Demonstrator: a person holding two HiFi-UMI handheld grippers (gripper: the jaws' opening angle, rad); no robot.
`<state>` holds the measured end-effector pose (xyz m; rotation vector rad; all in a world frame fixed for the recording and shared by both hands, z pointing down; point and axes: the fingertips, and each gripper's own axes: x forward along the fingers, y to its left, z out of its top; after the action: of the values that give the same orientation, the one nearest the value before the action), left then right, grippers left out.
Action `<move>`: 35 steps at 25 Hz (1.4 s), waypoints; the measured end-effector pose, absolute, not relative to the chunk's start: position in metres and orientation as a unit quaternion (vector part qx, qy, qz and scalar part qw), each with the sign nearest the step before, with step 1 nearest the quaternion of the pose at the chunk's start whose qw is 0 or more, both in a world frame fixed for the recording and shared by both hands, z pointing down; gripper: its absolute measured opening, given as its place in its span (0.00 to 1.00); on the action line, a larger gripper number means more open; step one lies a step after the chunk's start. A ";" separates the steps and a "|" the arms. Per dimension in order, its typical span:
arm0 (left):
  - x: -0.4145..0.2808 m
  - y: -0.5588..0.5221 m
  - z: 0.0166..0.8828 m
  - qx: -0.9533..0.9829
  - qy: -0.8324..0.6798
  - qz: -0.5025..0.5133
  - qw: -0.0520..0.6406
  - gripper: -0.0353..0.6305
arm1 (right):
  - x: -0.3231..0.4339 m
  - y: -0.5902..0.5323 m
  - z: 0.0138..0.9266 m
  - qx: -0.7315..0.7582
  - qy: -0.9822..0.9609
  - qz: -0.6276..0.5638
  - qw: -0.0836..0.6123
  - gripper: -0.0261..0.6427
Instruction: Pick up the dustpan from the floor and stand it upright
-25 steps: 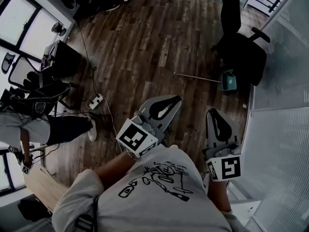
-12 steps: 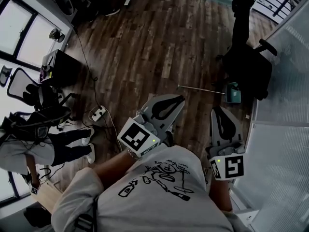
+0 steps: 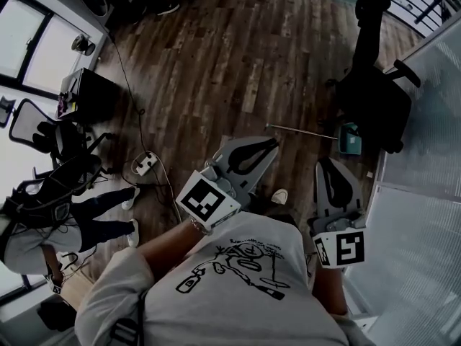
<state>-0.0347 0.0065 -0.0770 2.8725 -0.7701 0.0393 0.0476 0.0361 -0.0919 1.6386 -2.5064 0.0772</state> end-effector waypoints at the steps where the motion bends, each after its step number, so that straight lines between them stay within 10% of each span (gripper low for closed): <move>1: -0.033 0.003 -0.075 0.962 -0.260 0.014 0.087 0.08 | 0.050 0.032 -0.091 0.543 -0.836 0.026 0.075 0.08; 19: -0.015 -0.042 0.072 0.950 -0.286 0.055 0.111 0.08 | 0.070 -0.013 0.068 0.504 -0.854 0.064 0.115 0.08; 35: 0.007 -0.113 0.436 0.948 -0.272 0.113 0.123 0.08 | 0.083 -0.093 0.437 0.437 -0.875 0.110 0.178 0.13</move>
<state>0.0067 -0.1129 0.4359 2.7651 -0.7924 0.3290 0.0828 -0.0927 0.4371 1.2361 -2.4758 0.3107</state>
